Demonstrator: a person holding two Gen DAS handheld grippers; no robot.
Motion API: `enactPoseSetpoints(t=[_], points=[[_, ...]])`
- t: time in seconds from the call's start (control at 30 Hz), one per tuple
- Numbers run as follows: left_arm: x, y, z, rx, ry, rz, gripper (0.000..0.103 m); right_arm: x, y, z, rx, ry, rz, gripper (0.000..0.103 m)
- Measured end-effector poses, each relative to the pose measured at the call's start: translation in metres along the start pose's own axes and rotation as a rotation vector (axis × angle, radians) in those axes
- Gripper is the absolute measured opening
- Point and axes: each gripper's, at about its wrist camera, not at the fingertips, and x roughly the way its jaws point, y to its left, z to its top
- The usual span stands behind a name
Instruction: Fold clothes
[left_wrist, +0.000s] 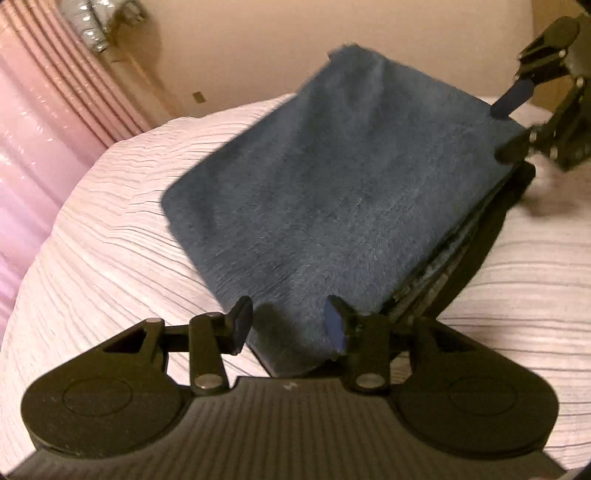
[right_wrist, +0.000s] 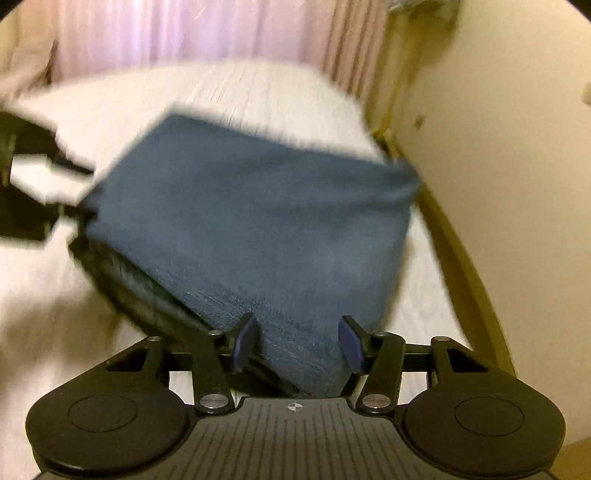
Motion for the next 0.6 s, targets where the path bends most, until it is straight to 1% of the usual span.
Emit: enactPoseSetpoints(t=[0.07,0.13,0.17,0.23,0.3,0.33,0.37,0.4,0.43,0.6], points=[[0.000,0.000,0.004,-0.001,0.009,0.005,0.038,0.004,0.002,-0.002,-0.021,0.004,0.001,0.053],[-0.001,0.003,0.008,-0.012,0.020,0.010,0.038,-0.001,-0.004,0.005,0.015,0.015,0.015,0.053],[-0.001,0.005,0.009,-0.023,0.028,0.014,0.040,-0.004,-0.007,0.008,0.034,0.021,0.022,0.053],[-0.010,0.008,0.010,-0.064,0.043,0.026,0.051,-0.013,-0.009,0.009,0.082,0.022,0.036,0.053],[-0.023,0.008,0.007,-0.120,0.055,0.040,0.071,-0.022,-0.008,0.003,0.138,0.031,0.056,0.053],[-0.032,0.006,0.004,-0.151,0.062,0.046,0.075,-0.027,-0.007,0.000,0.165,0.035,0.065,0.054],[-0.041,0.004,0.002,-0.183,0.068,0.053,0.082,-0.032,-0.006,-0.004,0.193,0.040,0.075,0.064],[-0.047,0.001,-0.002,-0.222,0.082,0.057,0.087,-0.037,-0.006,-0.007,0.221,0.044,0.085,0.075],[-0.052,-0.003,-0.006,-0.263,0.098,0.060,0.088,-0.042,-0.005,-0.010,0.249,0.048,0.095,0.089],[-0.074,-0.020,-0.023,-0.478,0.181,0.066,0.091,-0.066,-0.001,-0.026,0.389,0.070,0.143,0.089]])
